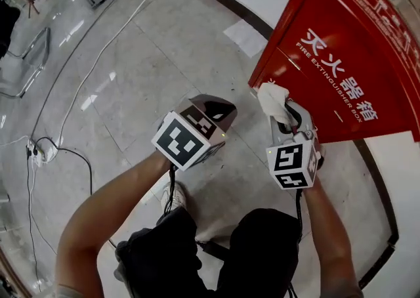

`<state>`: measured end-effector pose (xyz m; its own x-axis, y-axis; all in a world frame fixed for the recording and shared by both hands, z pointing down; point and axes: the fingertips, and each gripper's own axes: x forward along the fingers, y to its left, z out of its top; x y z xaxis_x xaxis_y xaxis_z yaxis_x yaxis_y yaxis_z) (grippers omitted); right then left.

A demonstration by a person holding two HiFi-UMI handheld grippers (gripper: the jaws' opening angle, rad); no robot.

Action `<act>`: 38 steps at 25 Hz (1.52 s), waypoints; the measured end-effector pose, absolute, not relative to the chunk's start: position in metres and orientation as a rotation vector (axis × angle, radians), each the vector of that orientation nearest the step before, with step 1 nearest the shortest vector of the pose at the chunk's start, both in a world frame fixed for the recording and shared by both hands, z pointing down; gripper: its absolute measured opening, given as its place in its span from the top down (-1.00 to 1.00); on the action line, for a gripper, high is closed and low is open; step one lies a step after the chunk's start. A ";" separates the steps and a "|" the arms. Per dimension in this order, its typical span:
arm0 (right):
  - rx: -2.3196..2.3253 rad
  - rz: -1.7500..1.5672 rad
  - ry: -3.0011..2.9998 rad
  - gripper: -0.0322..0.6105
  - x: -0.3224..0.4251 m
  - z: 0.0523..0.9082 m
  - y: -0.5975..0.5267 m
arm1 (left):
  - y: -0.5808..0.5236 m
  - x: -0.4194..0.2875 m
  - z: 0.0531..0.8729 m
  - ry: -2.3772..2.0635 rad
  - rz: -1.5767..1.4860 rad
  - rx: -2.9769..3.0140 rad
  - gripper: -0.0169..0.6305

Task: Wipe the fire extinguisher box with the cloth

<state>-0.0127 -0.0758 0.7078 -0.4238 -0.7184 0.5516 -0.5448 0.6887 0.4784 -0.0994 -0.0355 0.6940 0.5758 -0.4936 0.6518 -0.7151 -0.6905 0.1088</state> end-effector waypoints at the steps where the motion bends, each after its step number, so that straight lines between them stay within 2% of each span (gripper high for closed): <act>1: 0.986 -0.295 -2.163 0.52 -0.002 0.694 -0.069 | -0.039 -0.087 0.681 -0.981 0.863 2.484 0.95; 7: 1.161 -0.293 -2.270 0.52 0.083 0.618 -0.029 | -0.023 0.009 0.618 -0.883 0.907 2.683 0.95; 15: 1.411 -0.205 -2.350 0.52 0.215 0.557 -0.006 | 0.008 0.114 0.595 -0.779 0.932 2.678 0.95; 20: 1.529 -0.199 -2.520 0.52 0.250 0.506 -0.025 | -0.002 0.161 0.575 -0.735 0.997 2.751 0.95; 27: 1.505 -0.205 -2.616 0.52 0.257 0.503 -0.052 | -0.011 0.179 0.590 -0.635 1.018 2.758 0.95; 38: 1.712 -0.137 -2.495 0.53 0.333 0.513 -0.175 | -0.024 0.178 0.604 -0.603 1.099 2.786 0.95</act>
<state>0.3326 -0.1748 0.5134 -0.3567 -0.9333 0.0418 -0.9231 0.3590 0.1378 0.1777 -0.0242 0.6035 0.6640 -0.3278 0.6721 -0.3904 -0.9185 -0.0623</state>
